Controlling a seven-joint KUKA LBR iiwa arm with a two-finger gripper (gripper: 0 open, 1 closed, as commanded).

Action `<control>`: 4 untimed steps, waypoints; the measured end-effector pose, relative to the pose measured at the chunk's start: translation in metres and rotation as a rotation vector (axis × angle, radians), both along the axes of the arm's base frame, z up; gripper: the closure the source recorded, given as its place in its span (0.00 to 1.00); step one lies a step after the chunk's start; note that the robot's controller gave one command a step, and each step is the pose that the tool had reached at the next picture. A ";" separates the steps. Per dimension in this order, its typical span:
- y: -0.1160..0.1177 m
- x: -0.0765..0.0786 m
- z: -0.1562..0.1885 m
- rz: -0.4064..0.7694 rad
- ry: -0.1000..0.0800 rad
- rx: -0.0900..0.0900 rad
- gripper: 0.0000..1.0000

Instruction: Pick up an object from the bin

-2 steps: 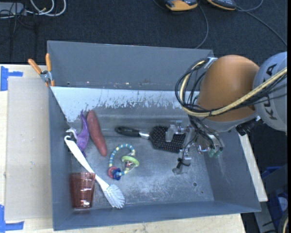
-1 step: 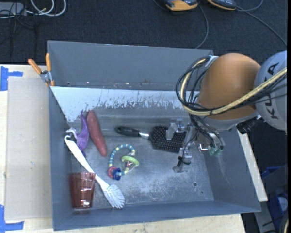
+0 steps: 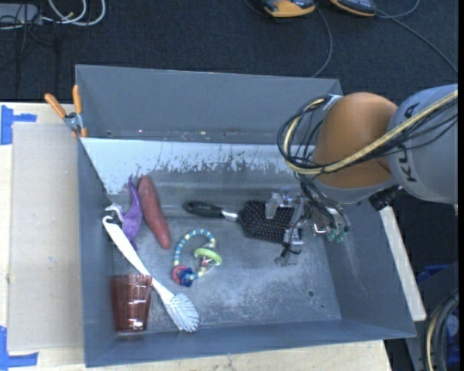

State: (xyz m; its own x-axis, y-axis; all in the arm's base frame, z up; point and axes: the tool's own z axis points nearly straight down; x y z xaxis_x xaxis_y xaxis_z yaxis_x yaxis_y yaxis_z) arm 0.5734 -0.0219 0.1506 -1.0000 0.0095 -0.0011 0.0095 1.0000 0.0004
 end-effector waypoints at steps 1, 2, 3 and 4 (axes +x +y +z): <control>-0.024 0.019 -0.012 -0.013 0.009 0.001 0.00; -0.029 0.030 -0.007 -0.186 0.000 0.001 0.00; -0.030 0.040 -0.080 -0.120 -0.003 0.000 0.00; -0.025 0.034 -0.077 -0.316 -0.007 -0.003 1.00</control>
Offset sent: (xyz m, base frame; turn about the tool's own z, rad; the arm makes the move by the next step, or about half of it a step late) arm 0.0323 -0.0289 -0.0126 0.2334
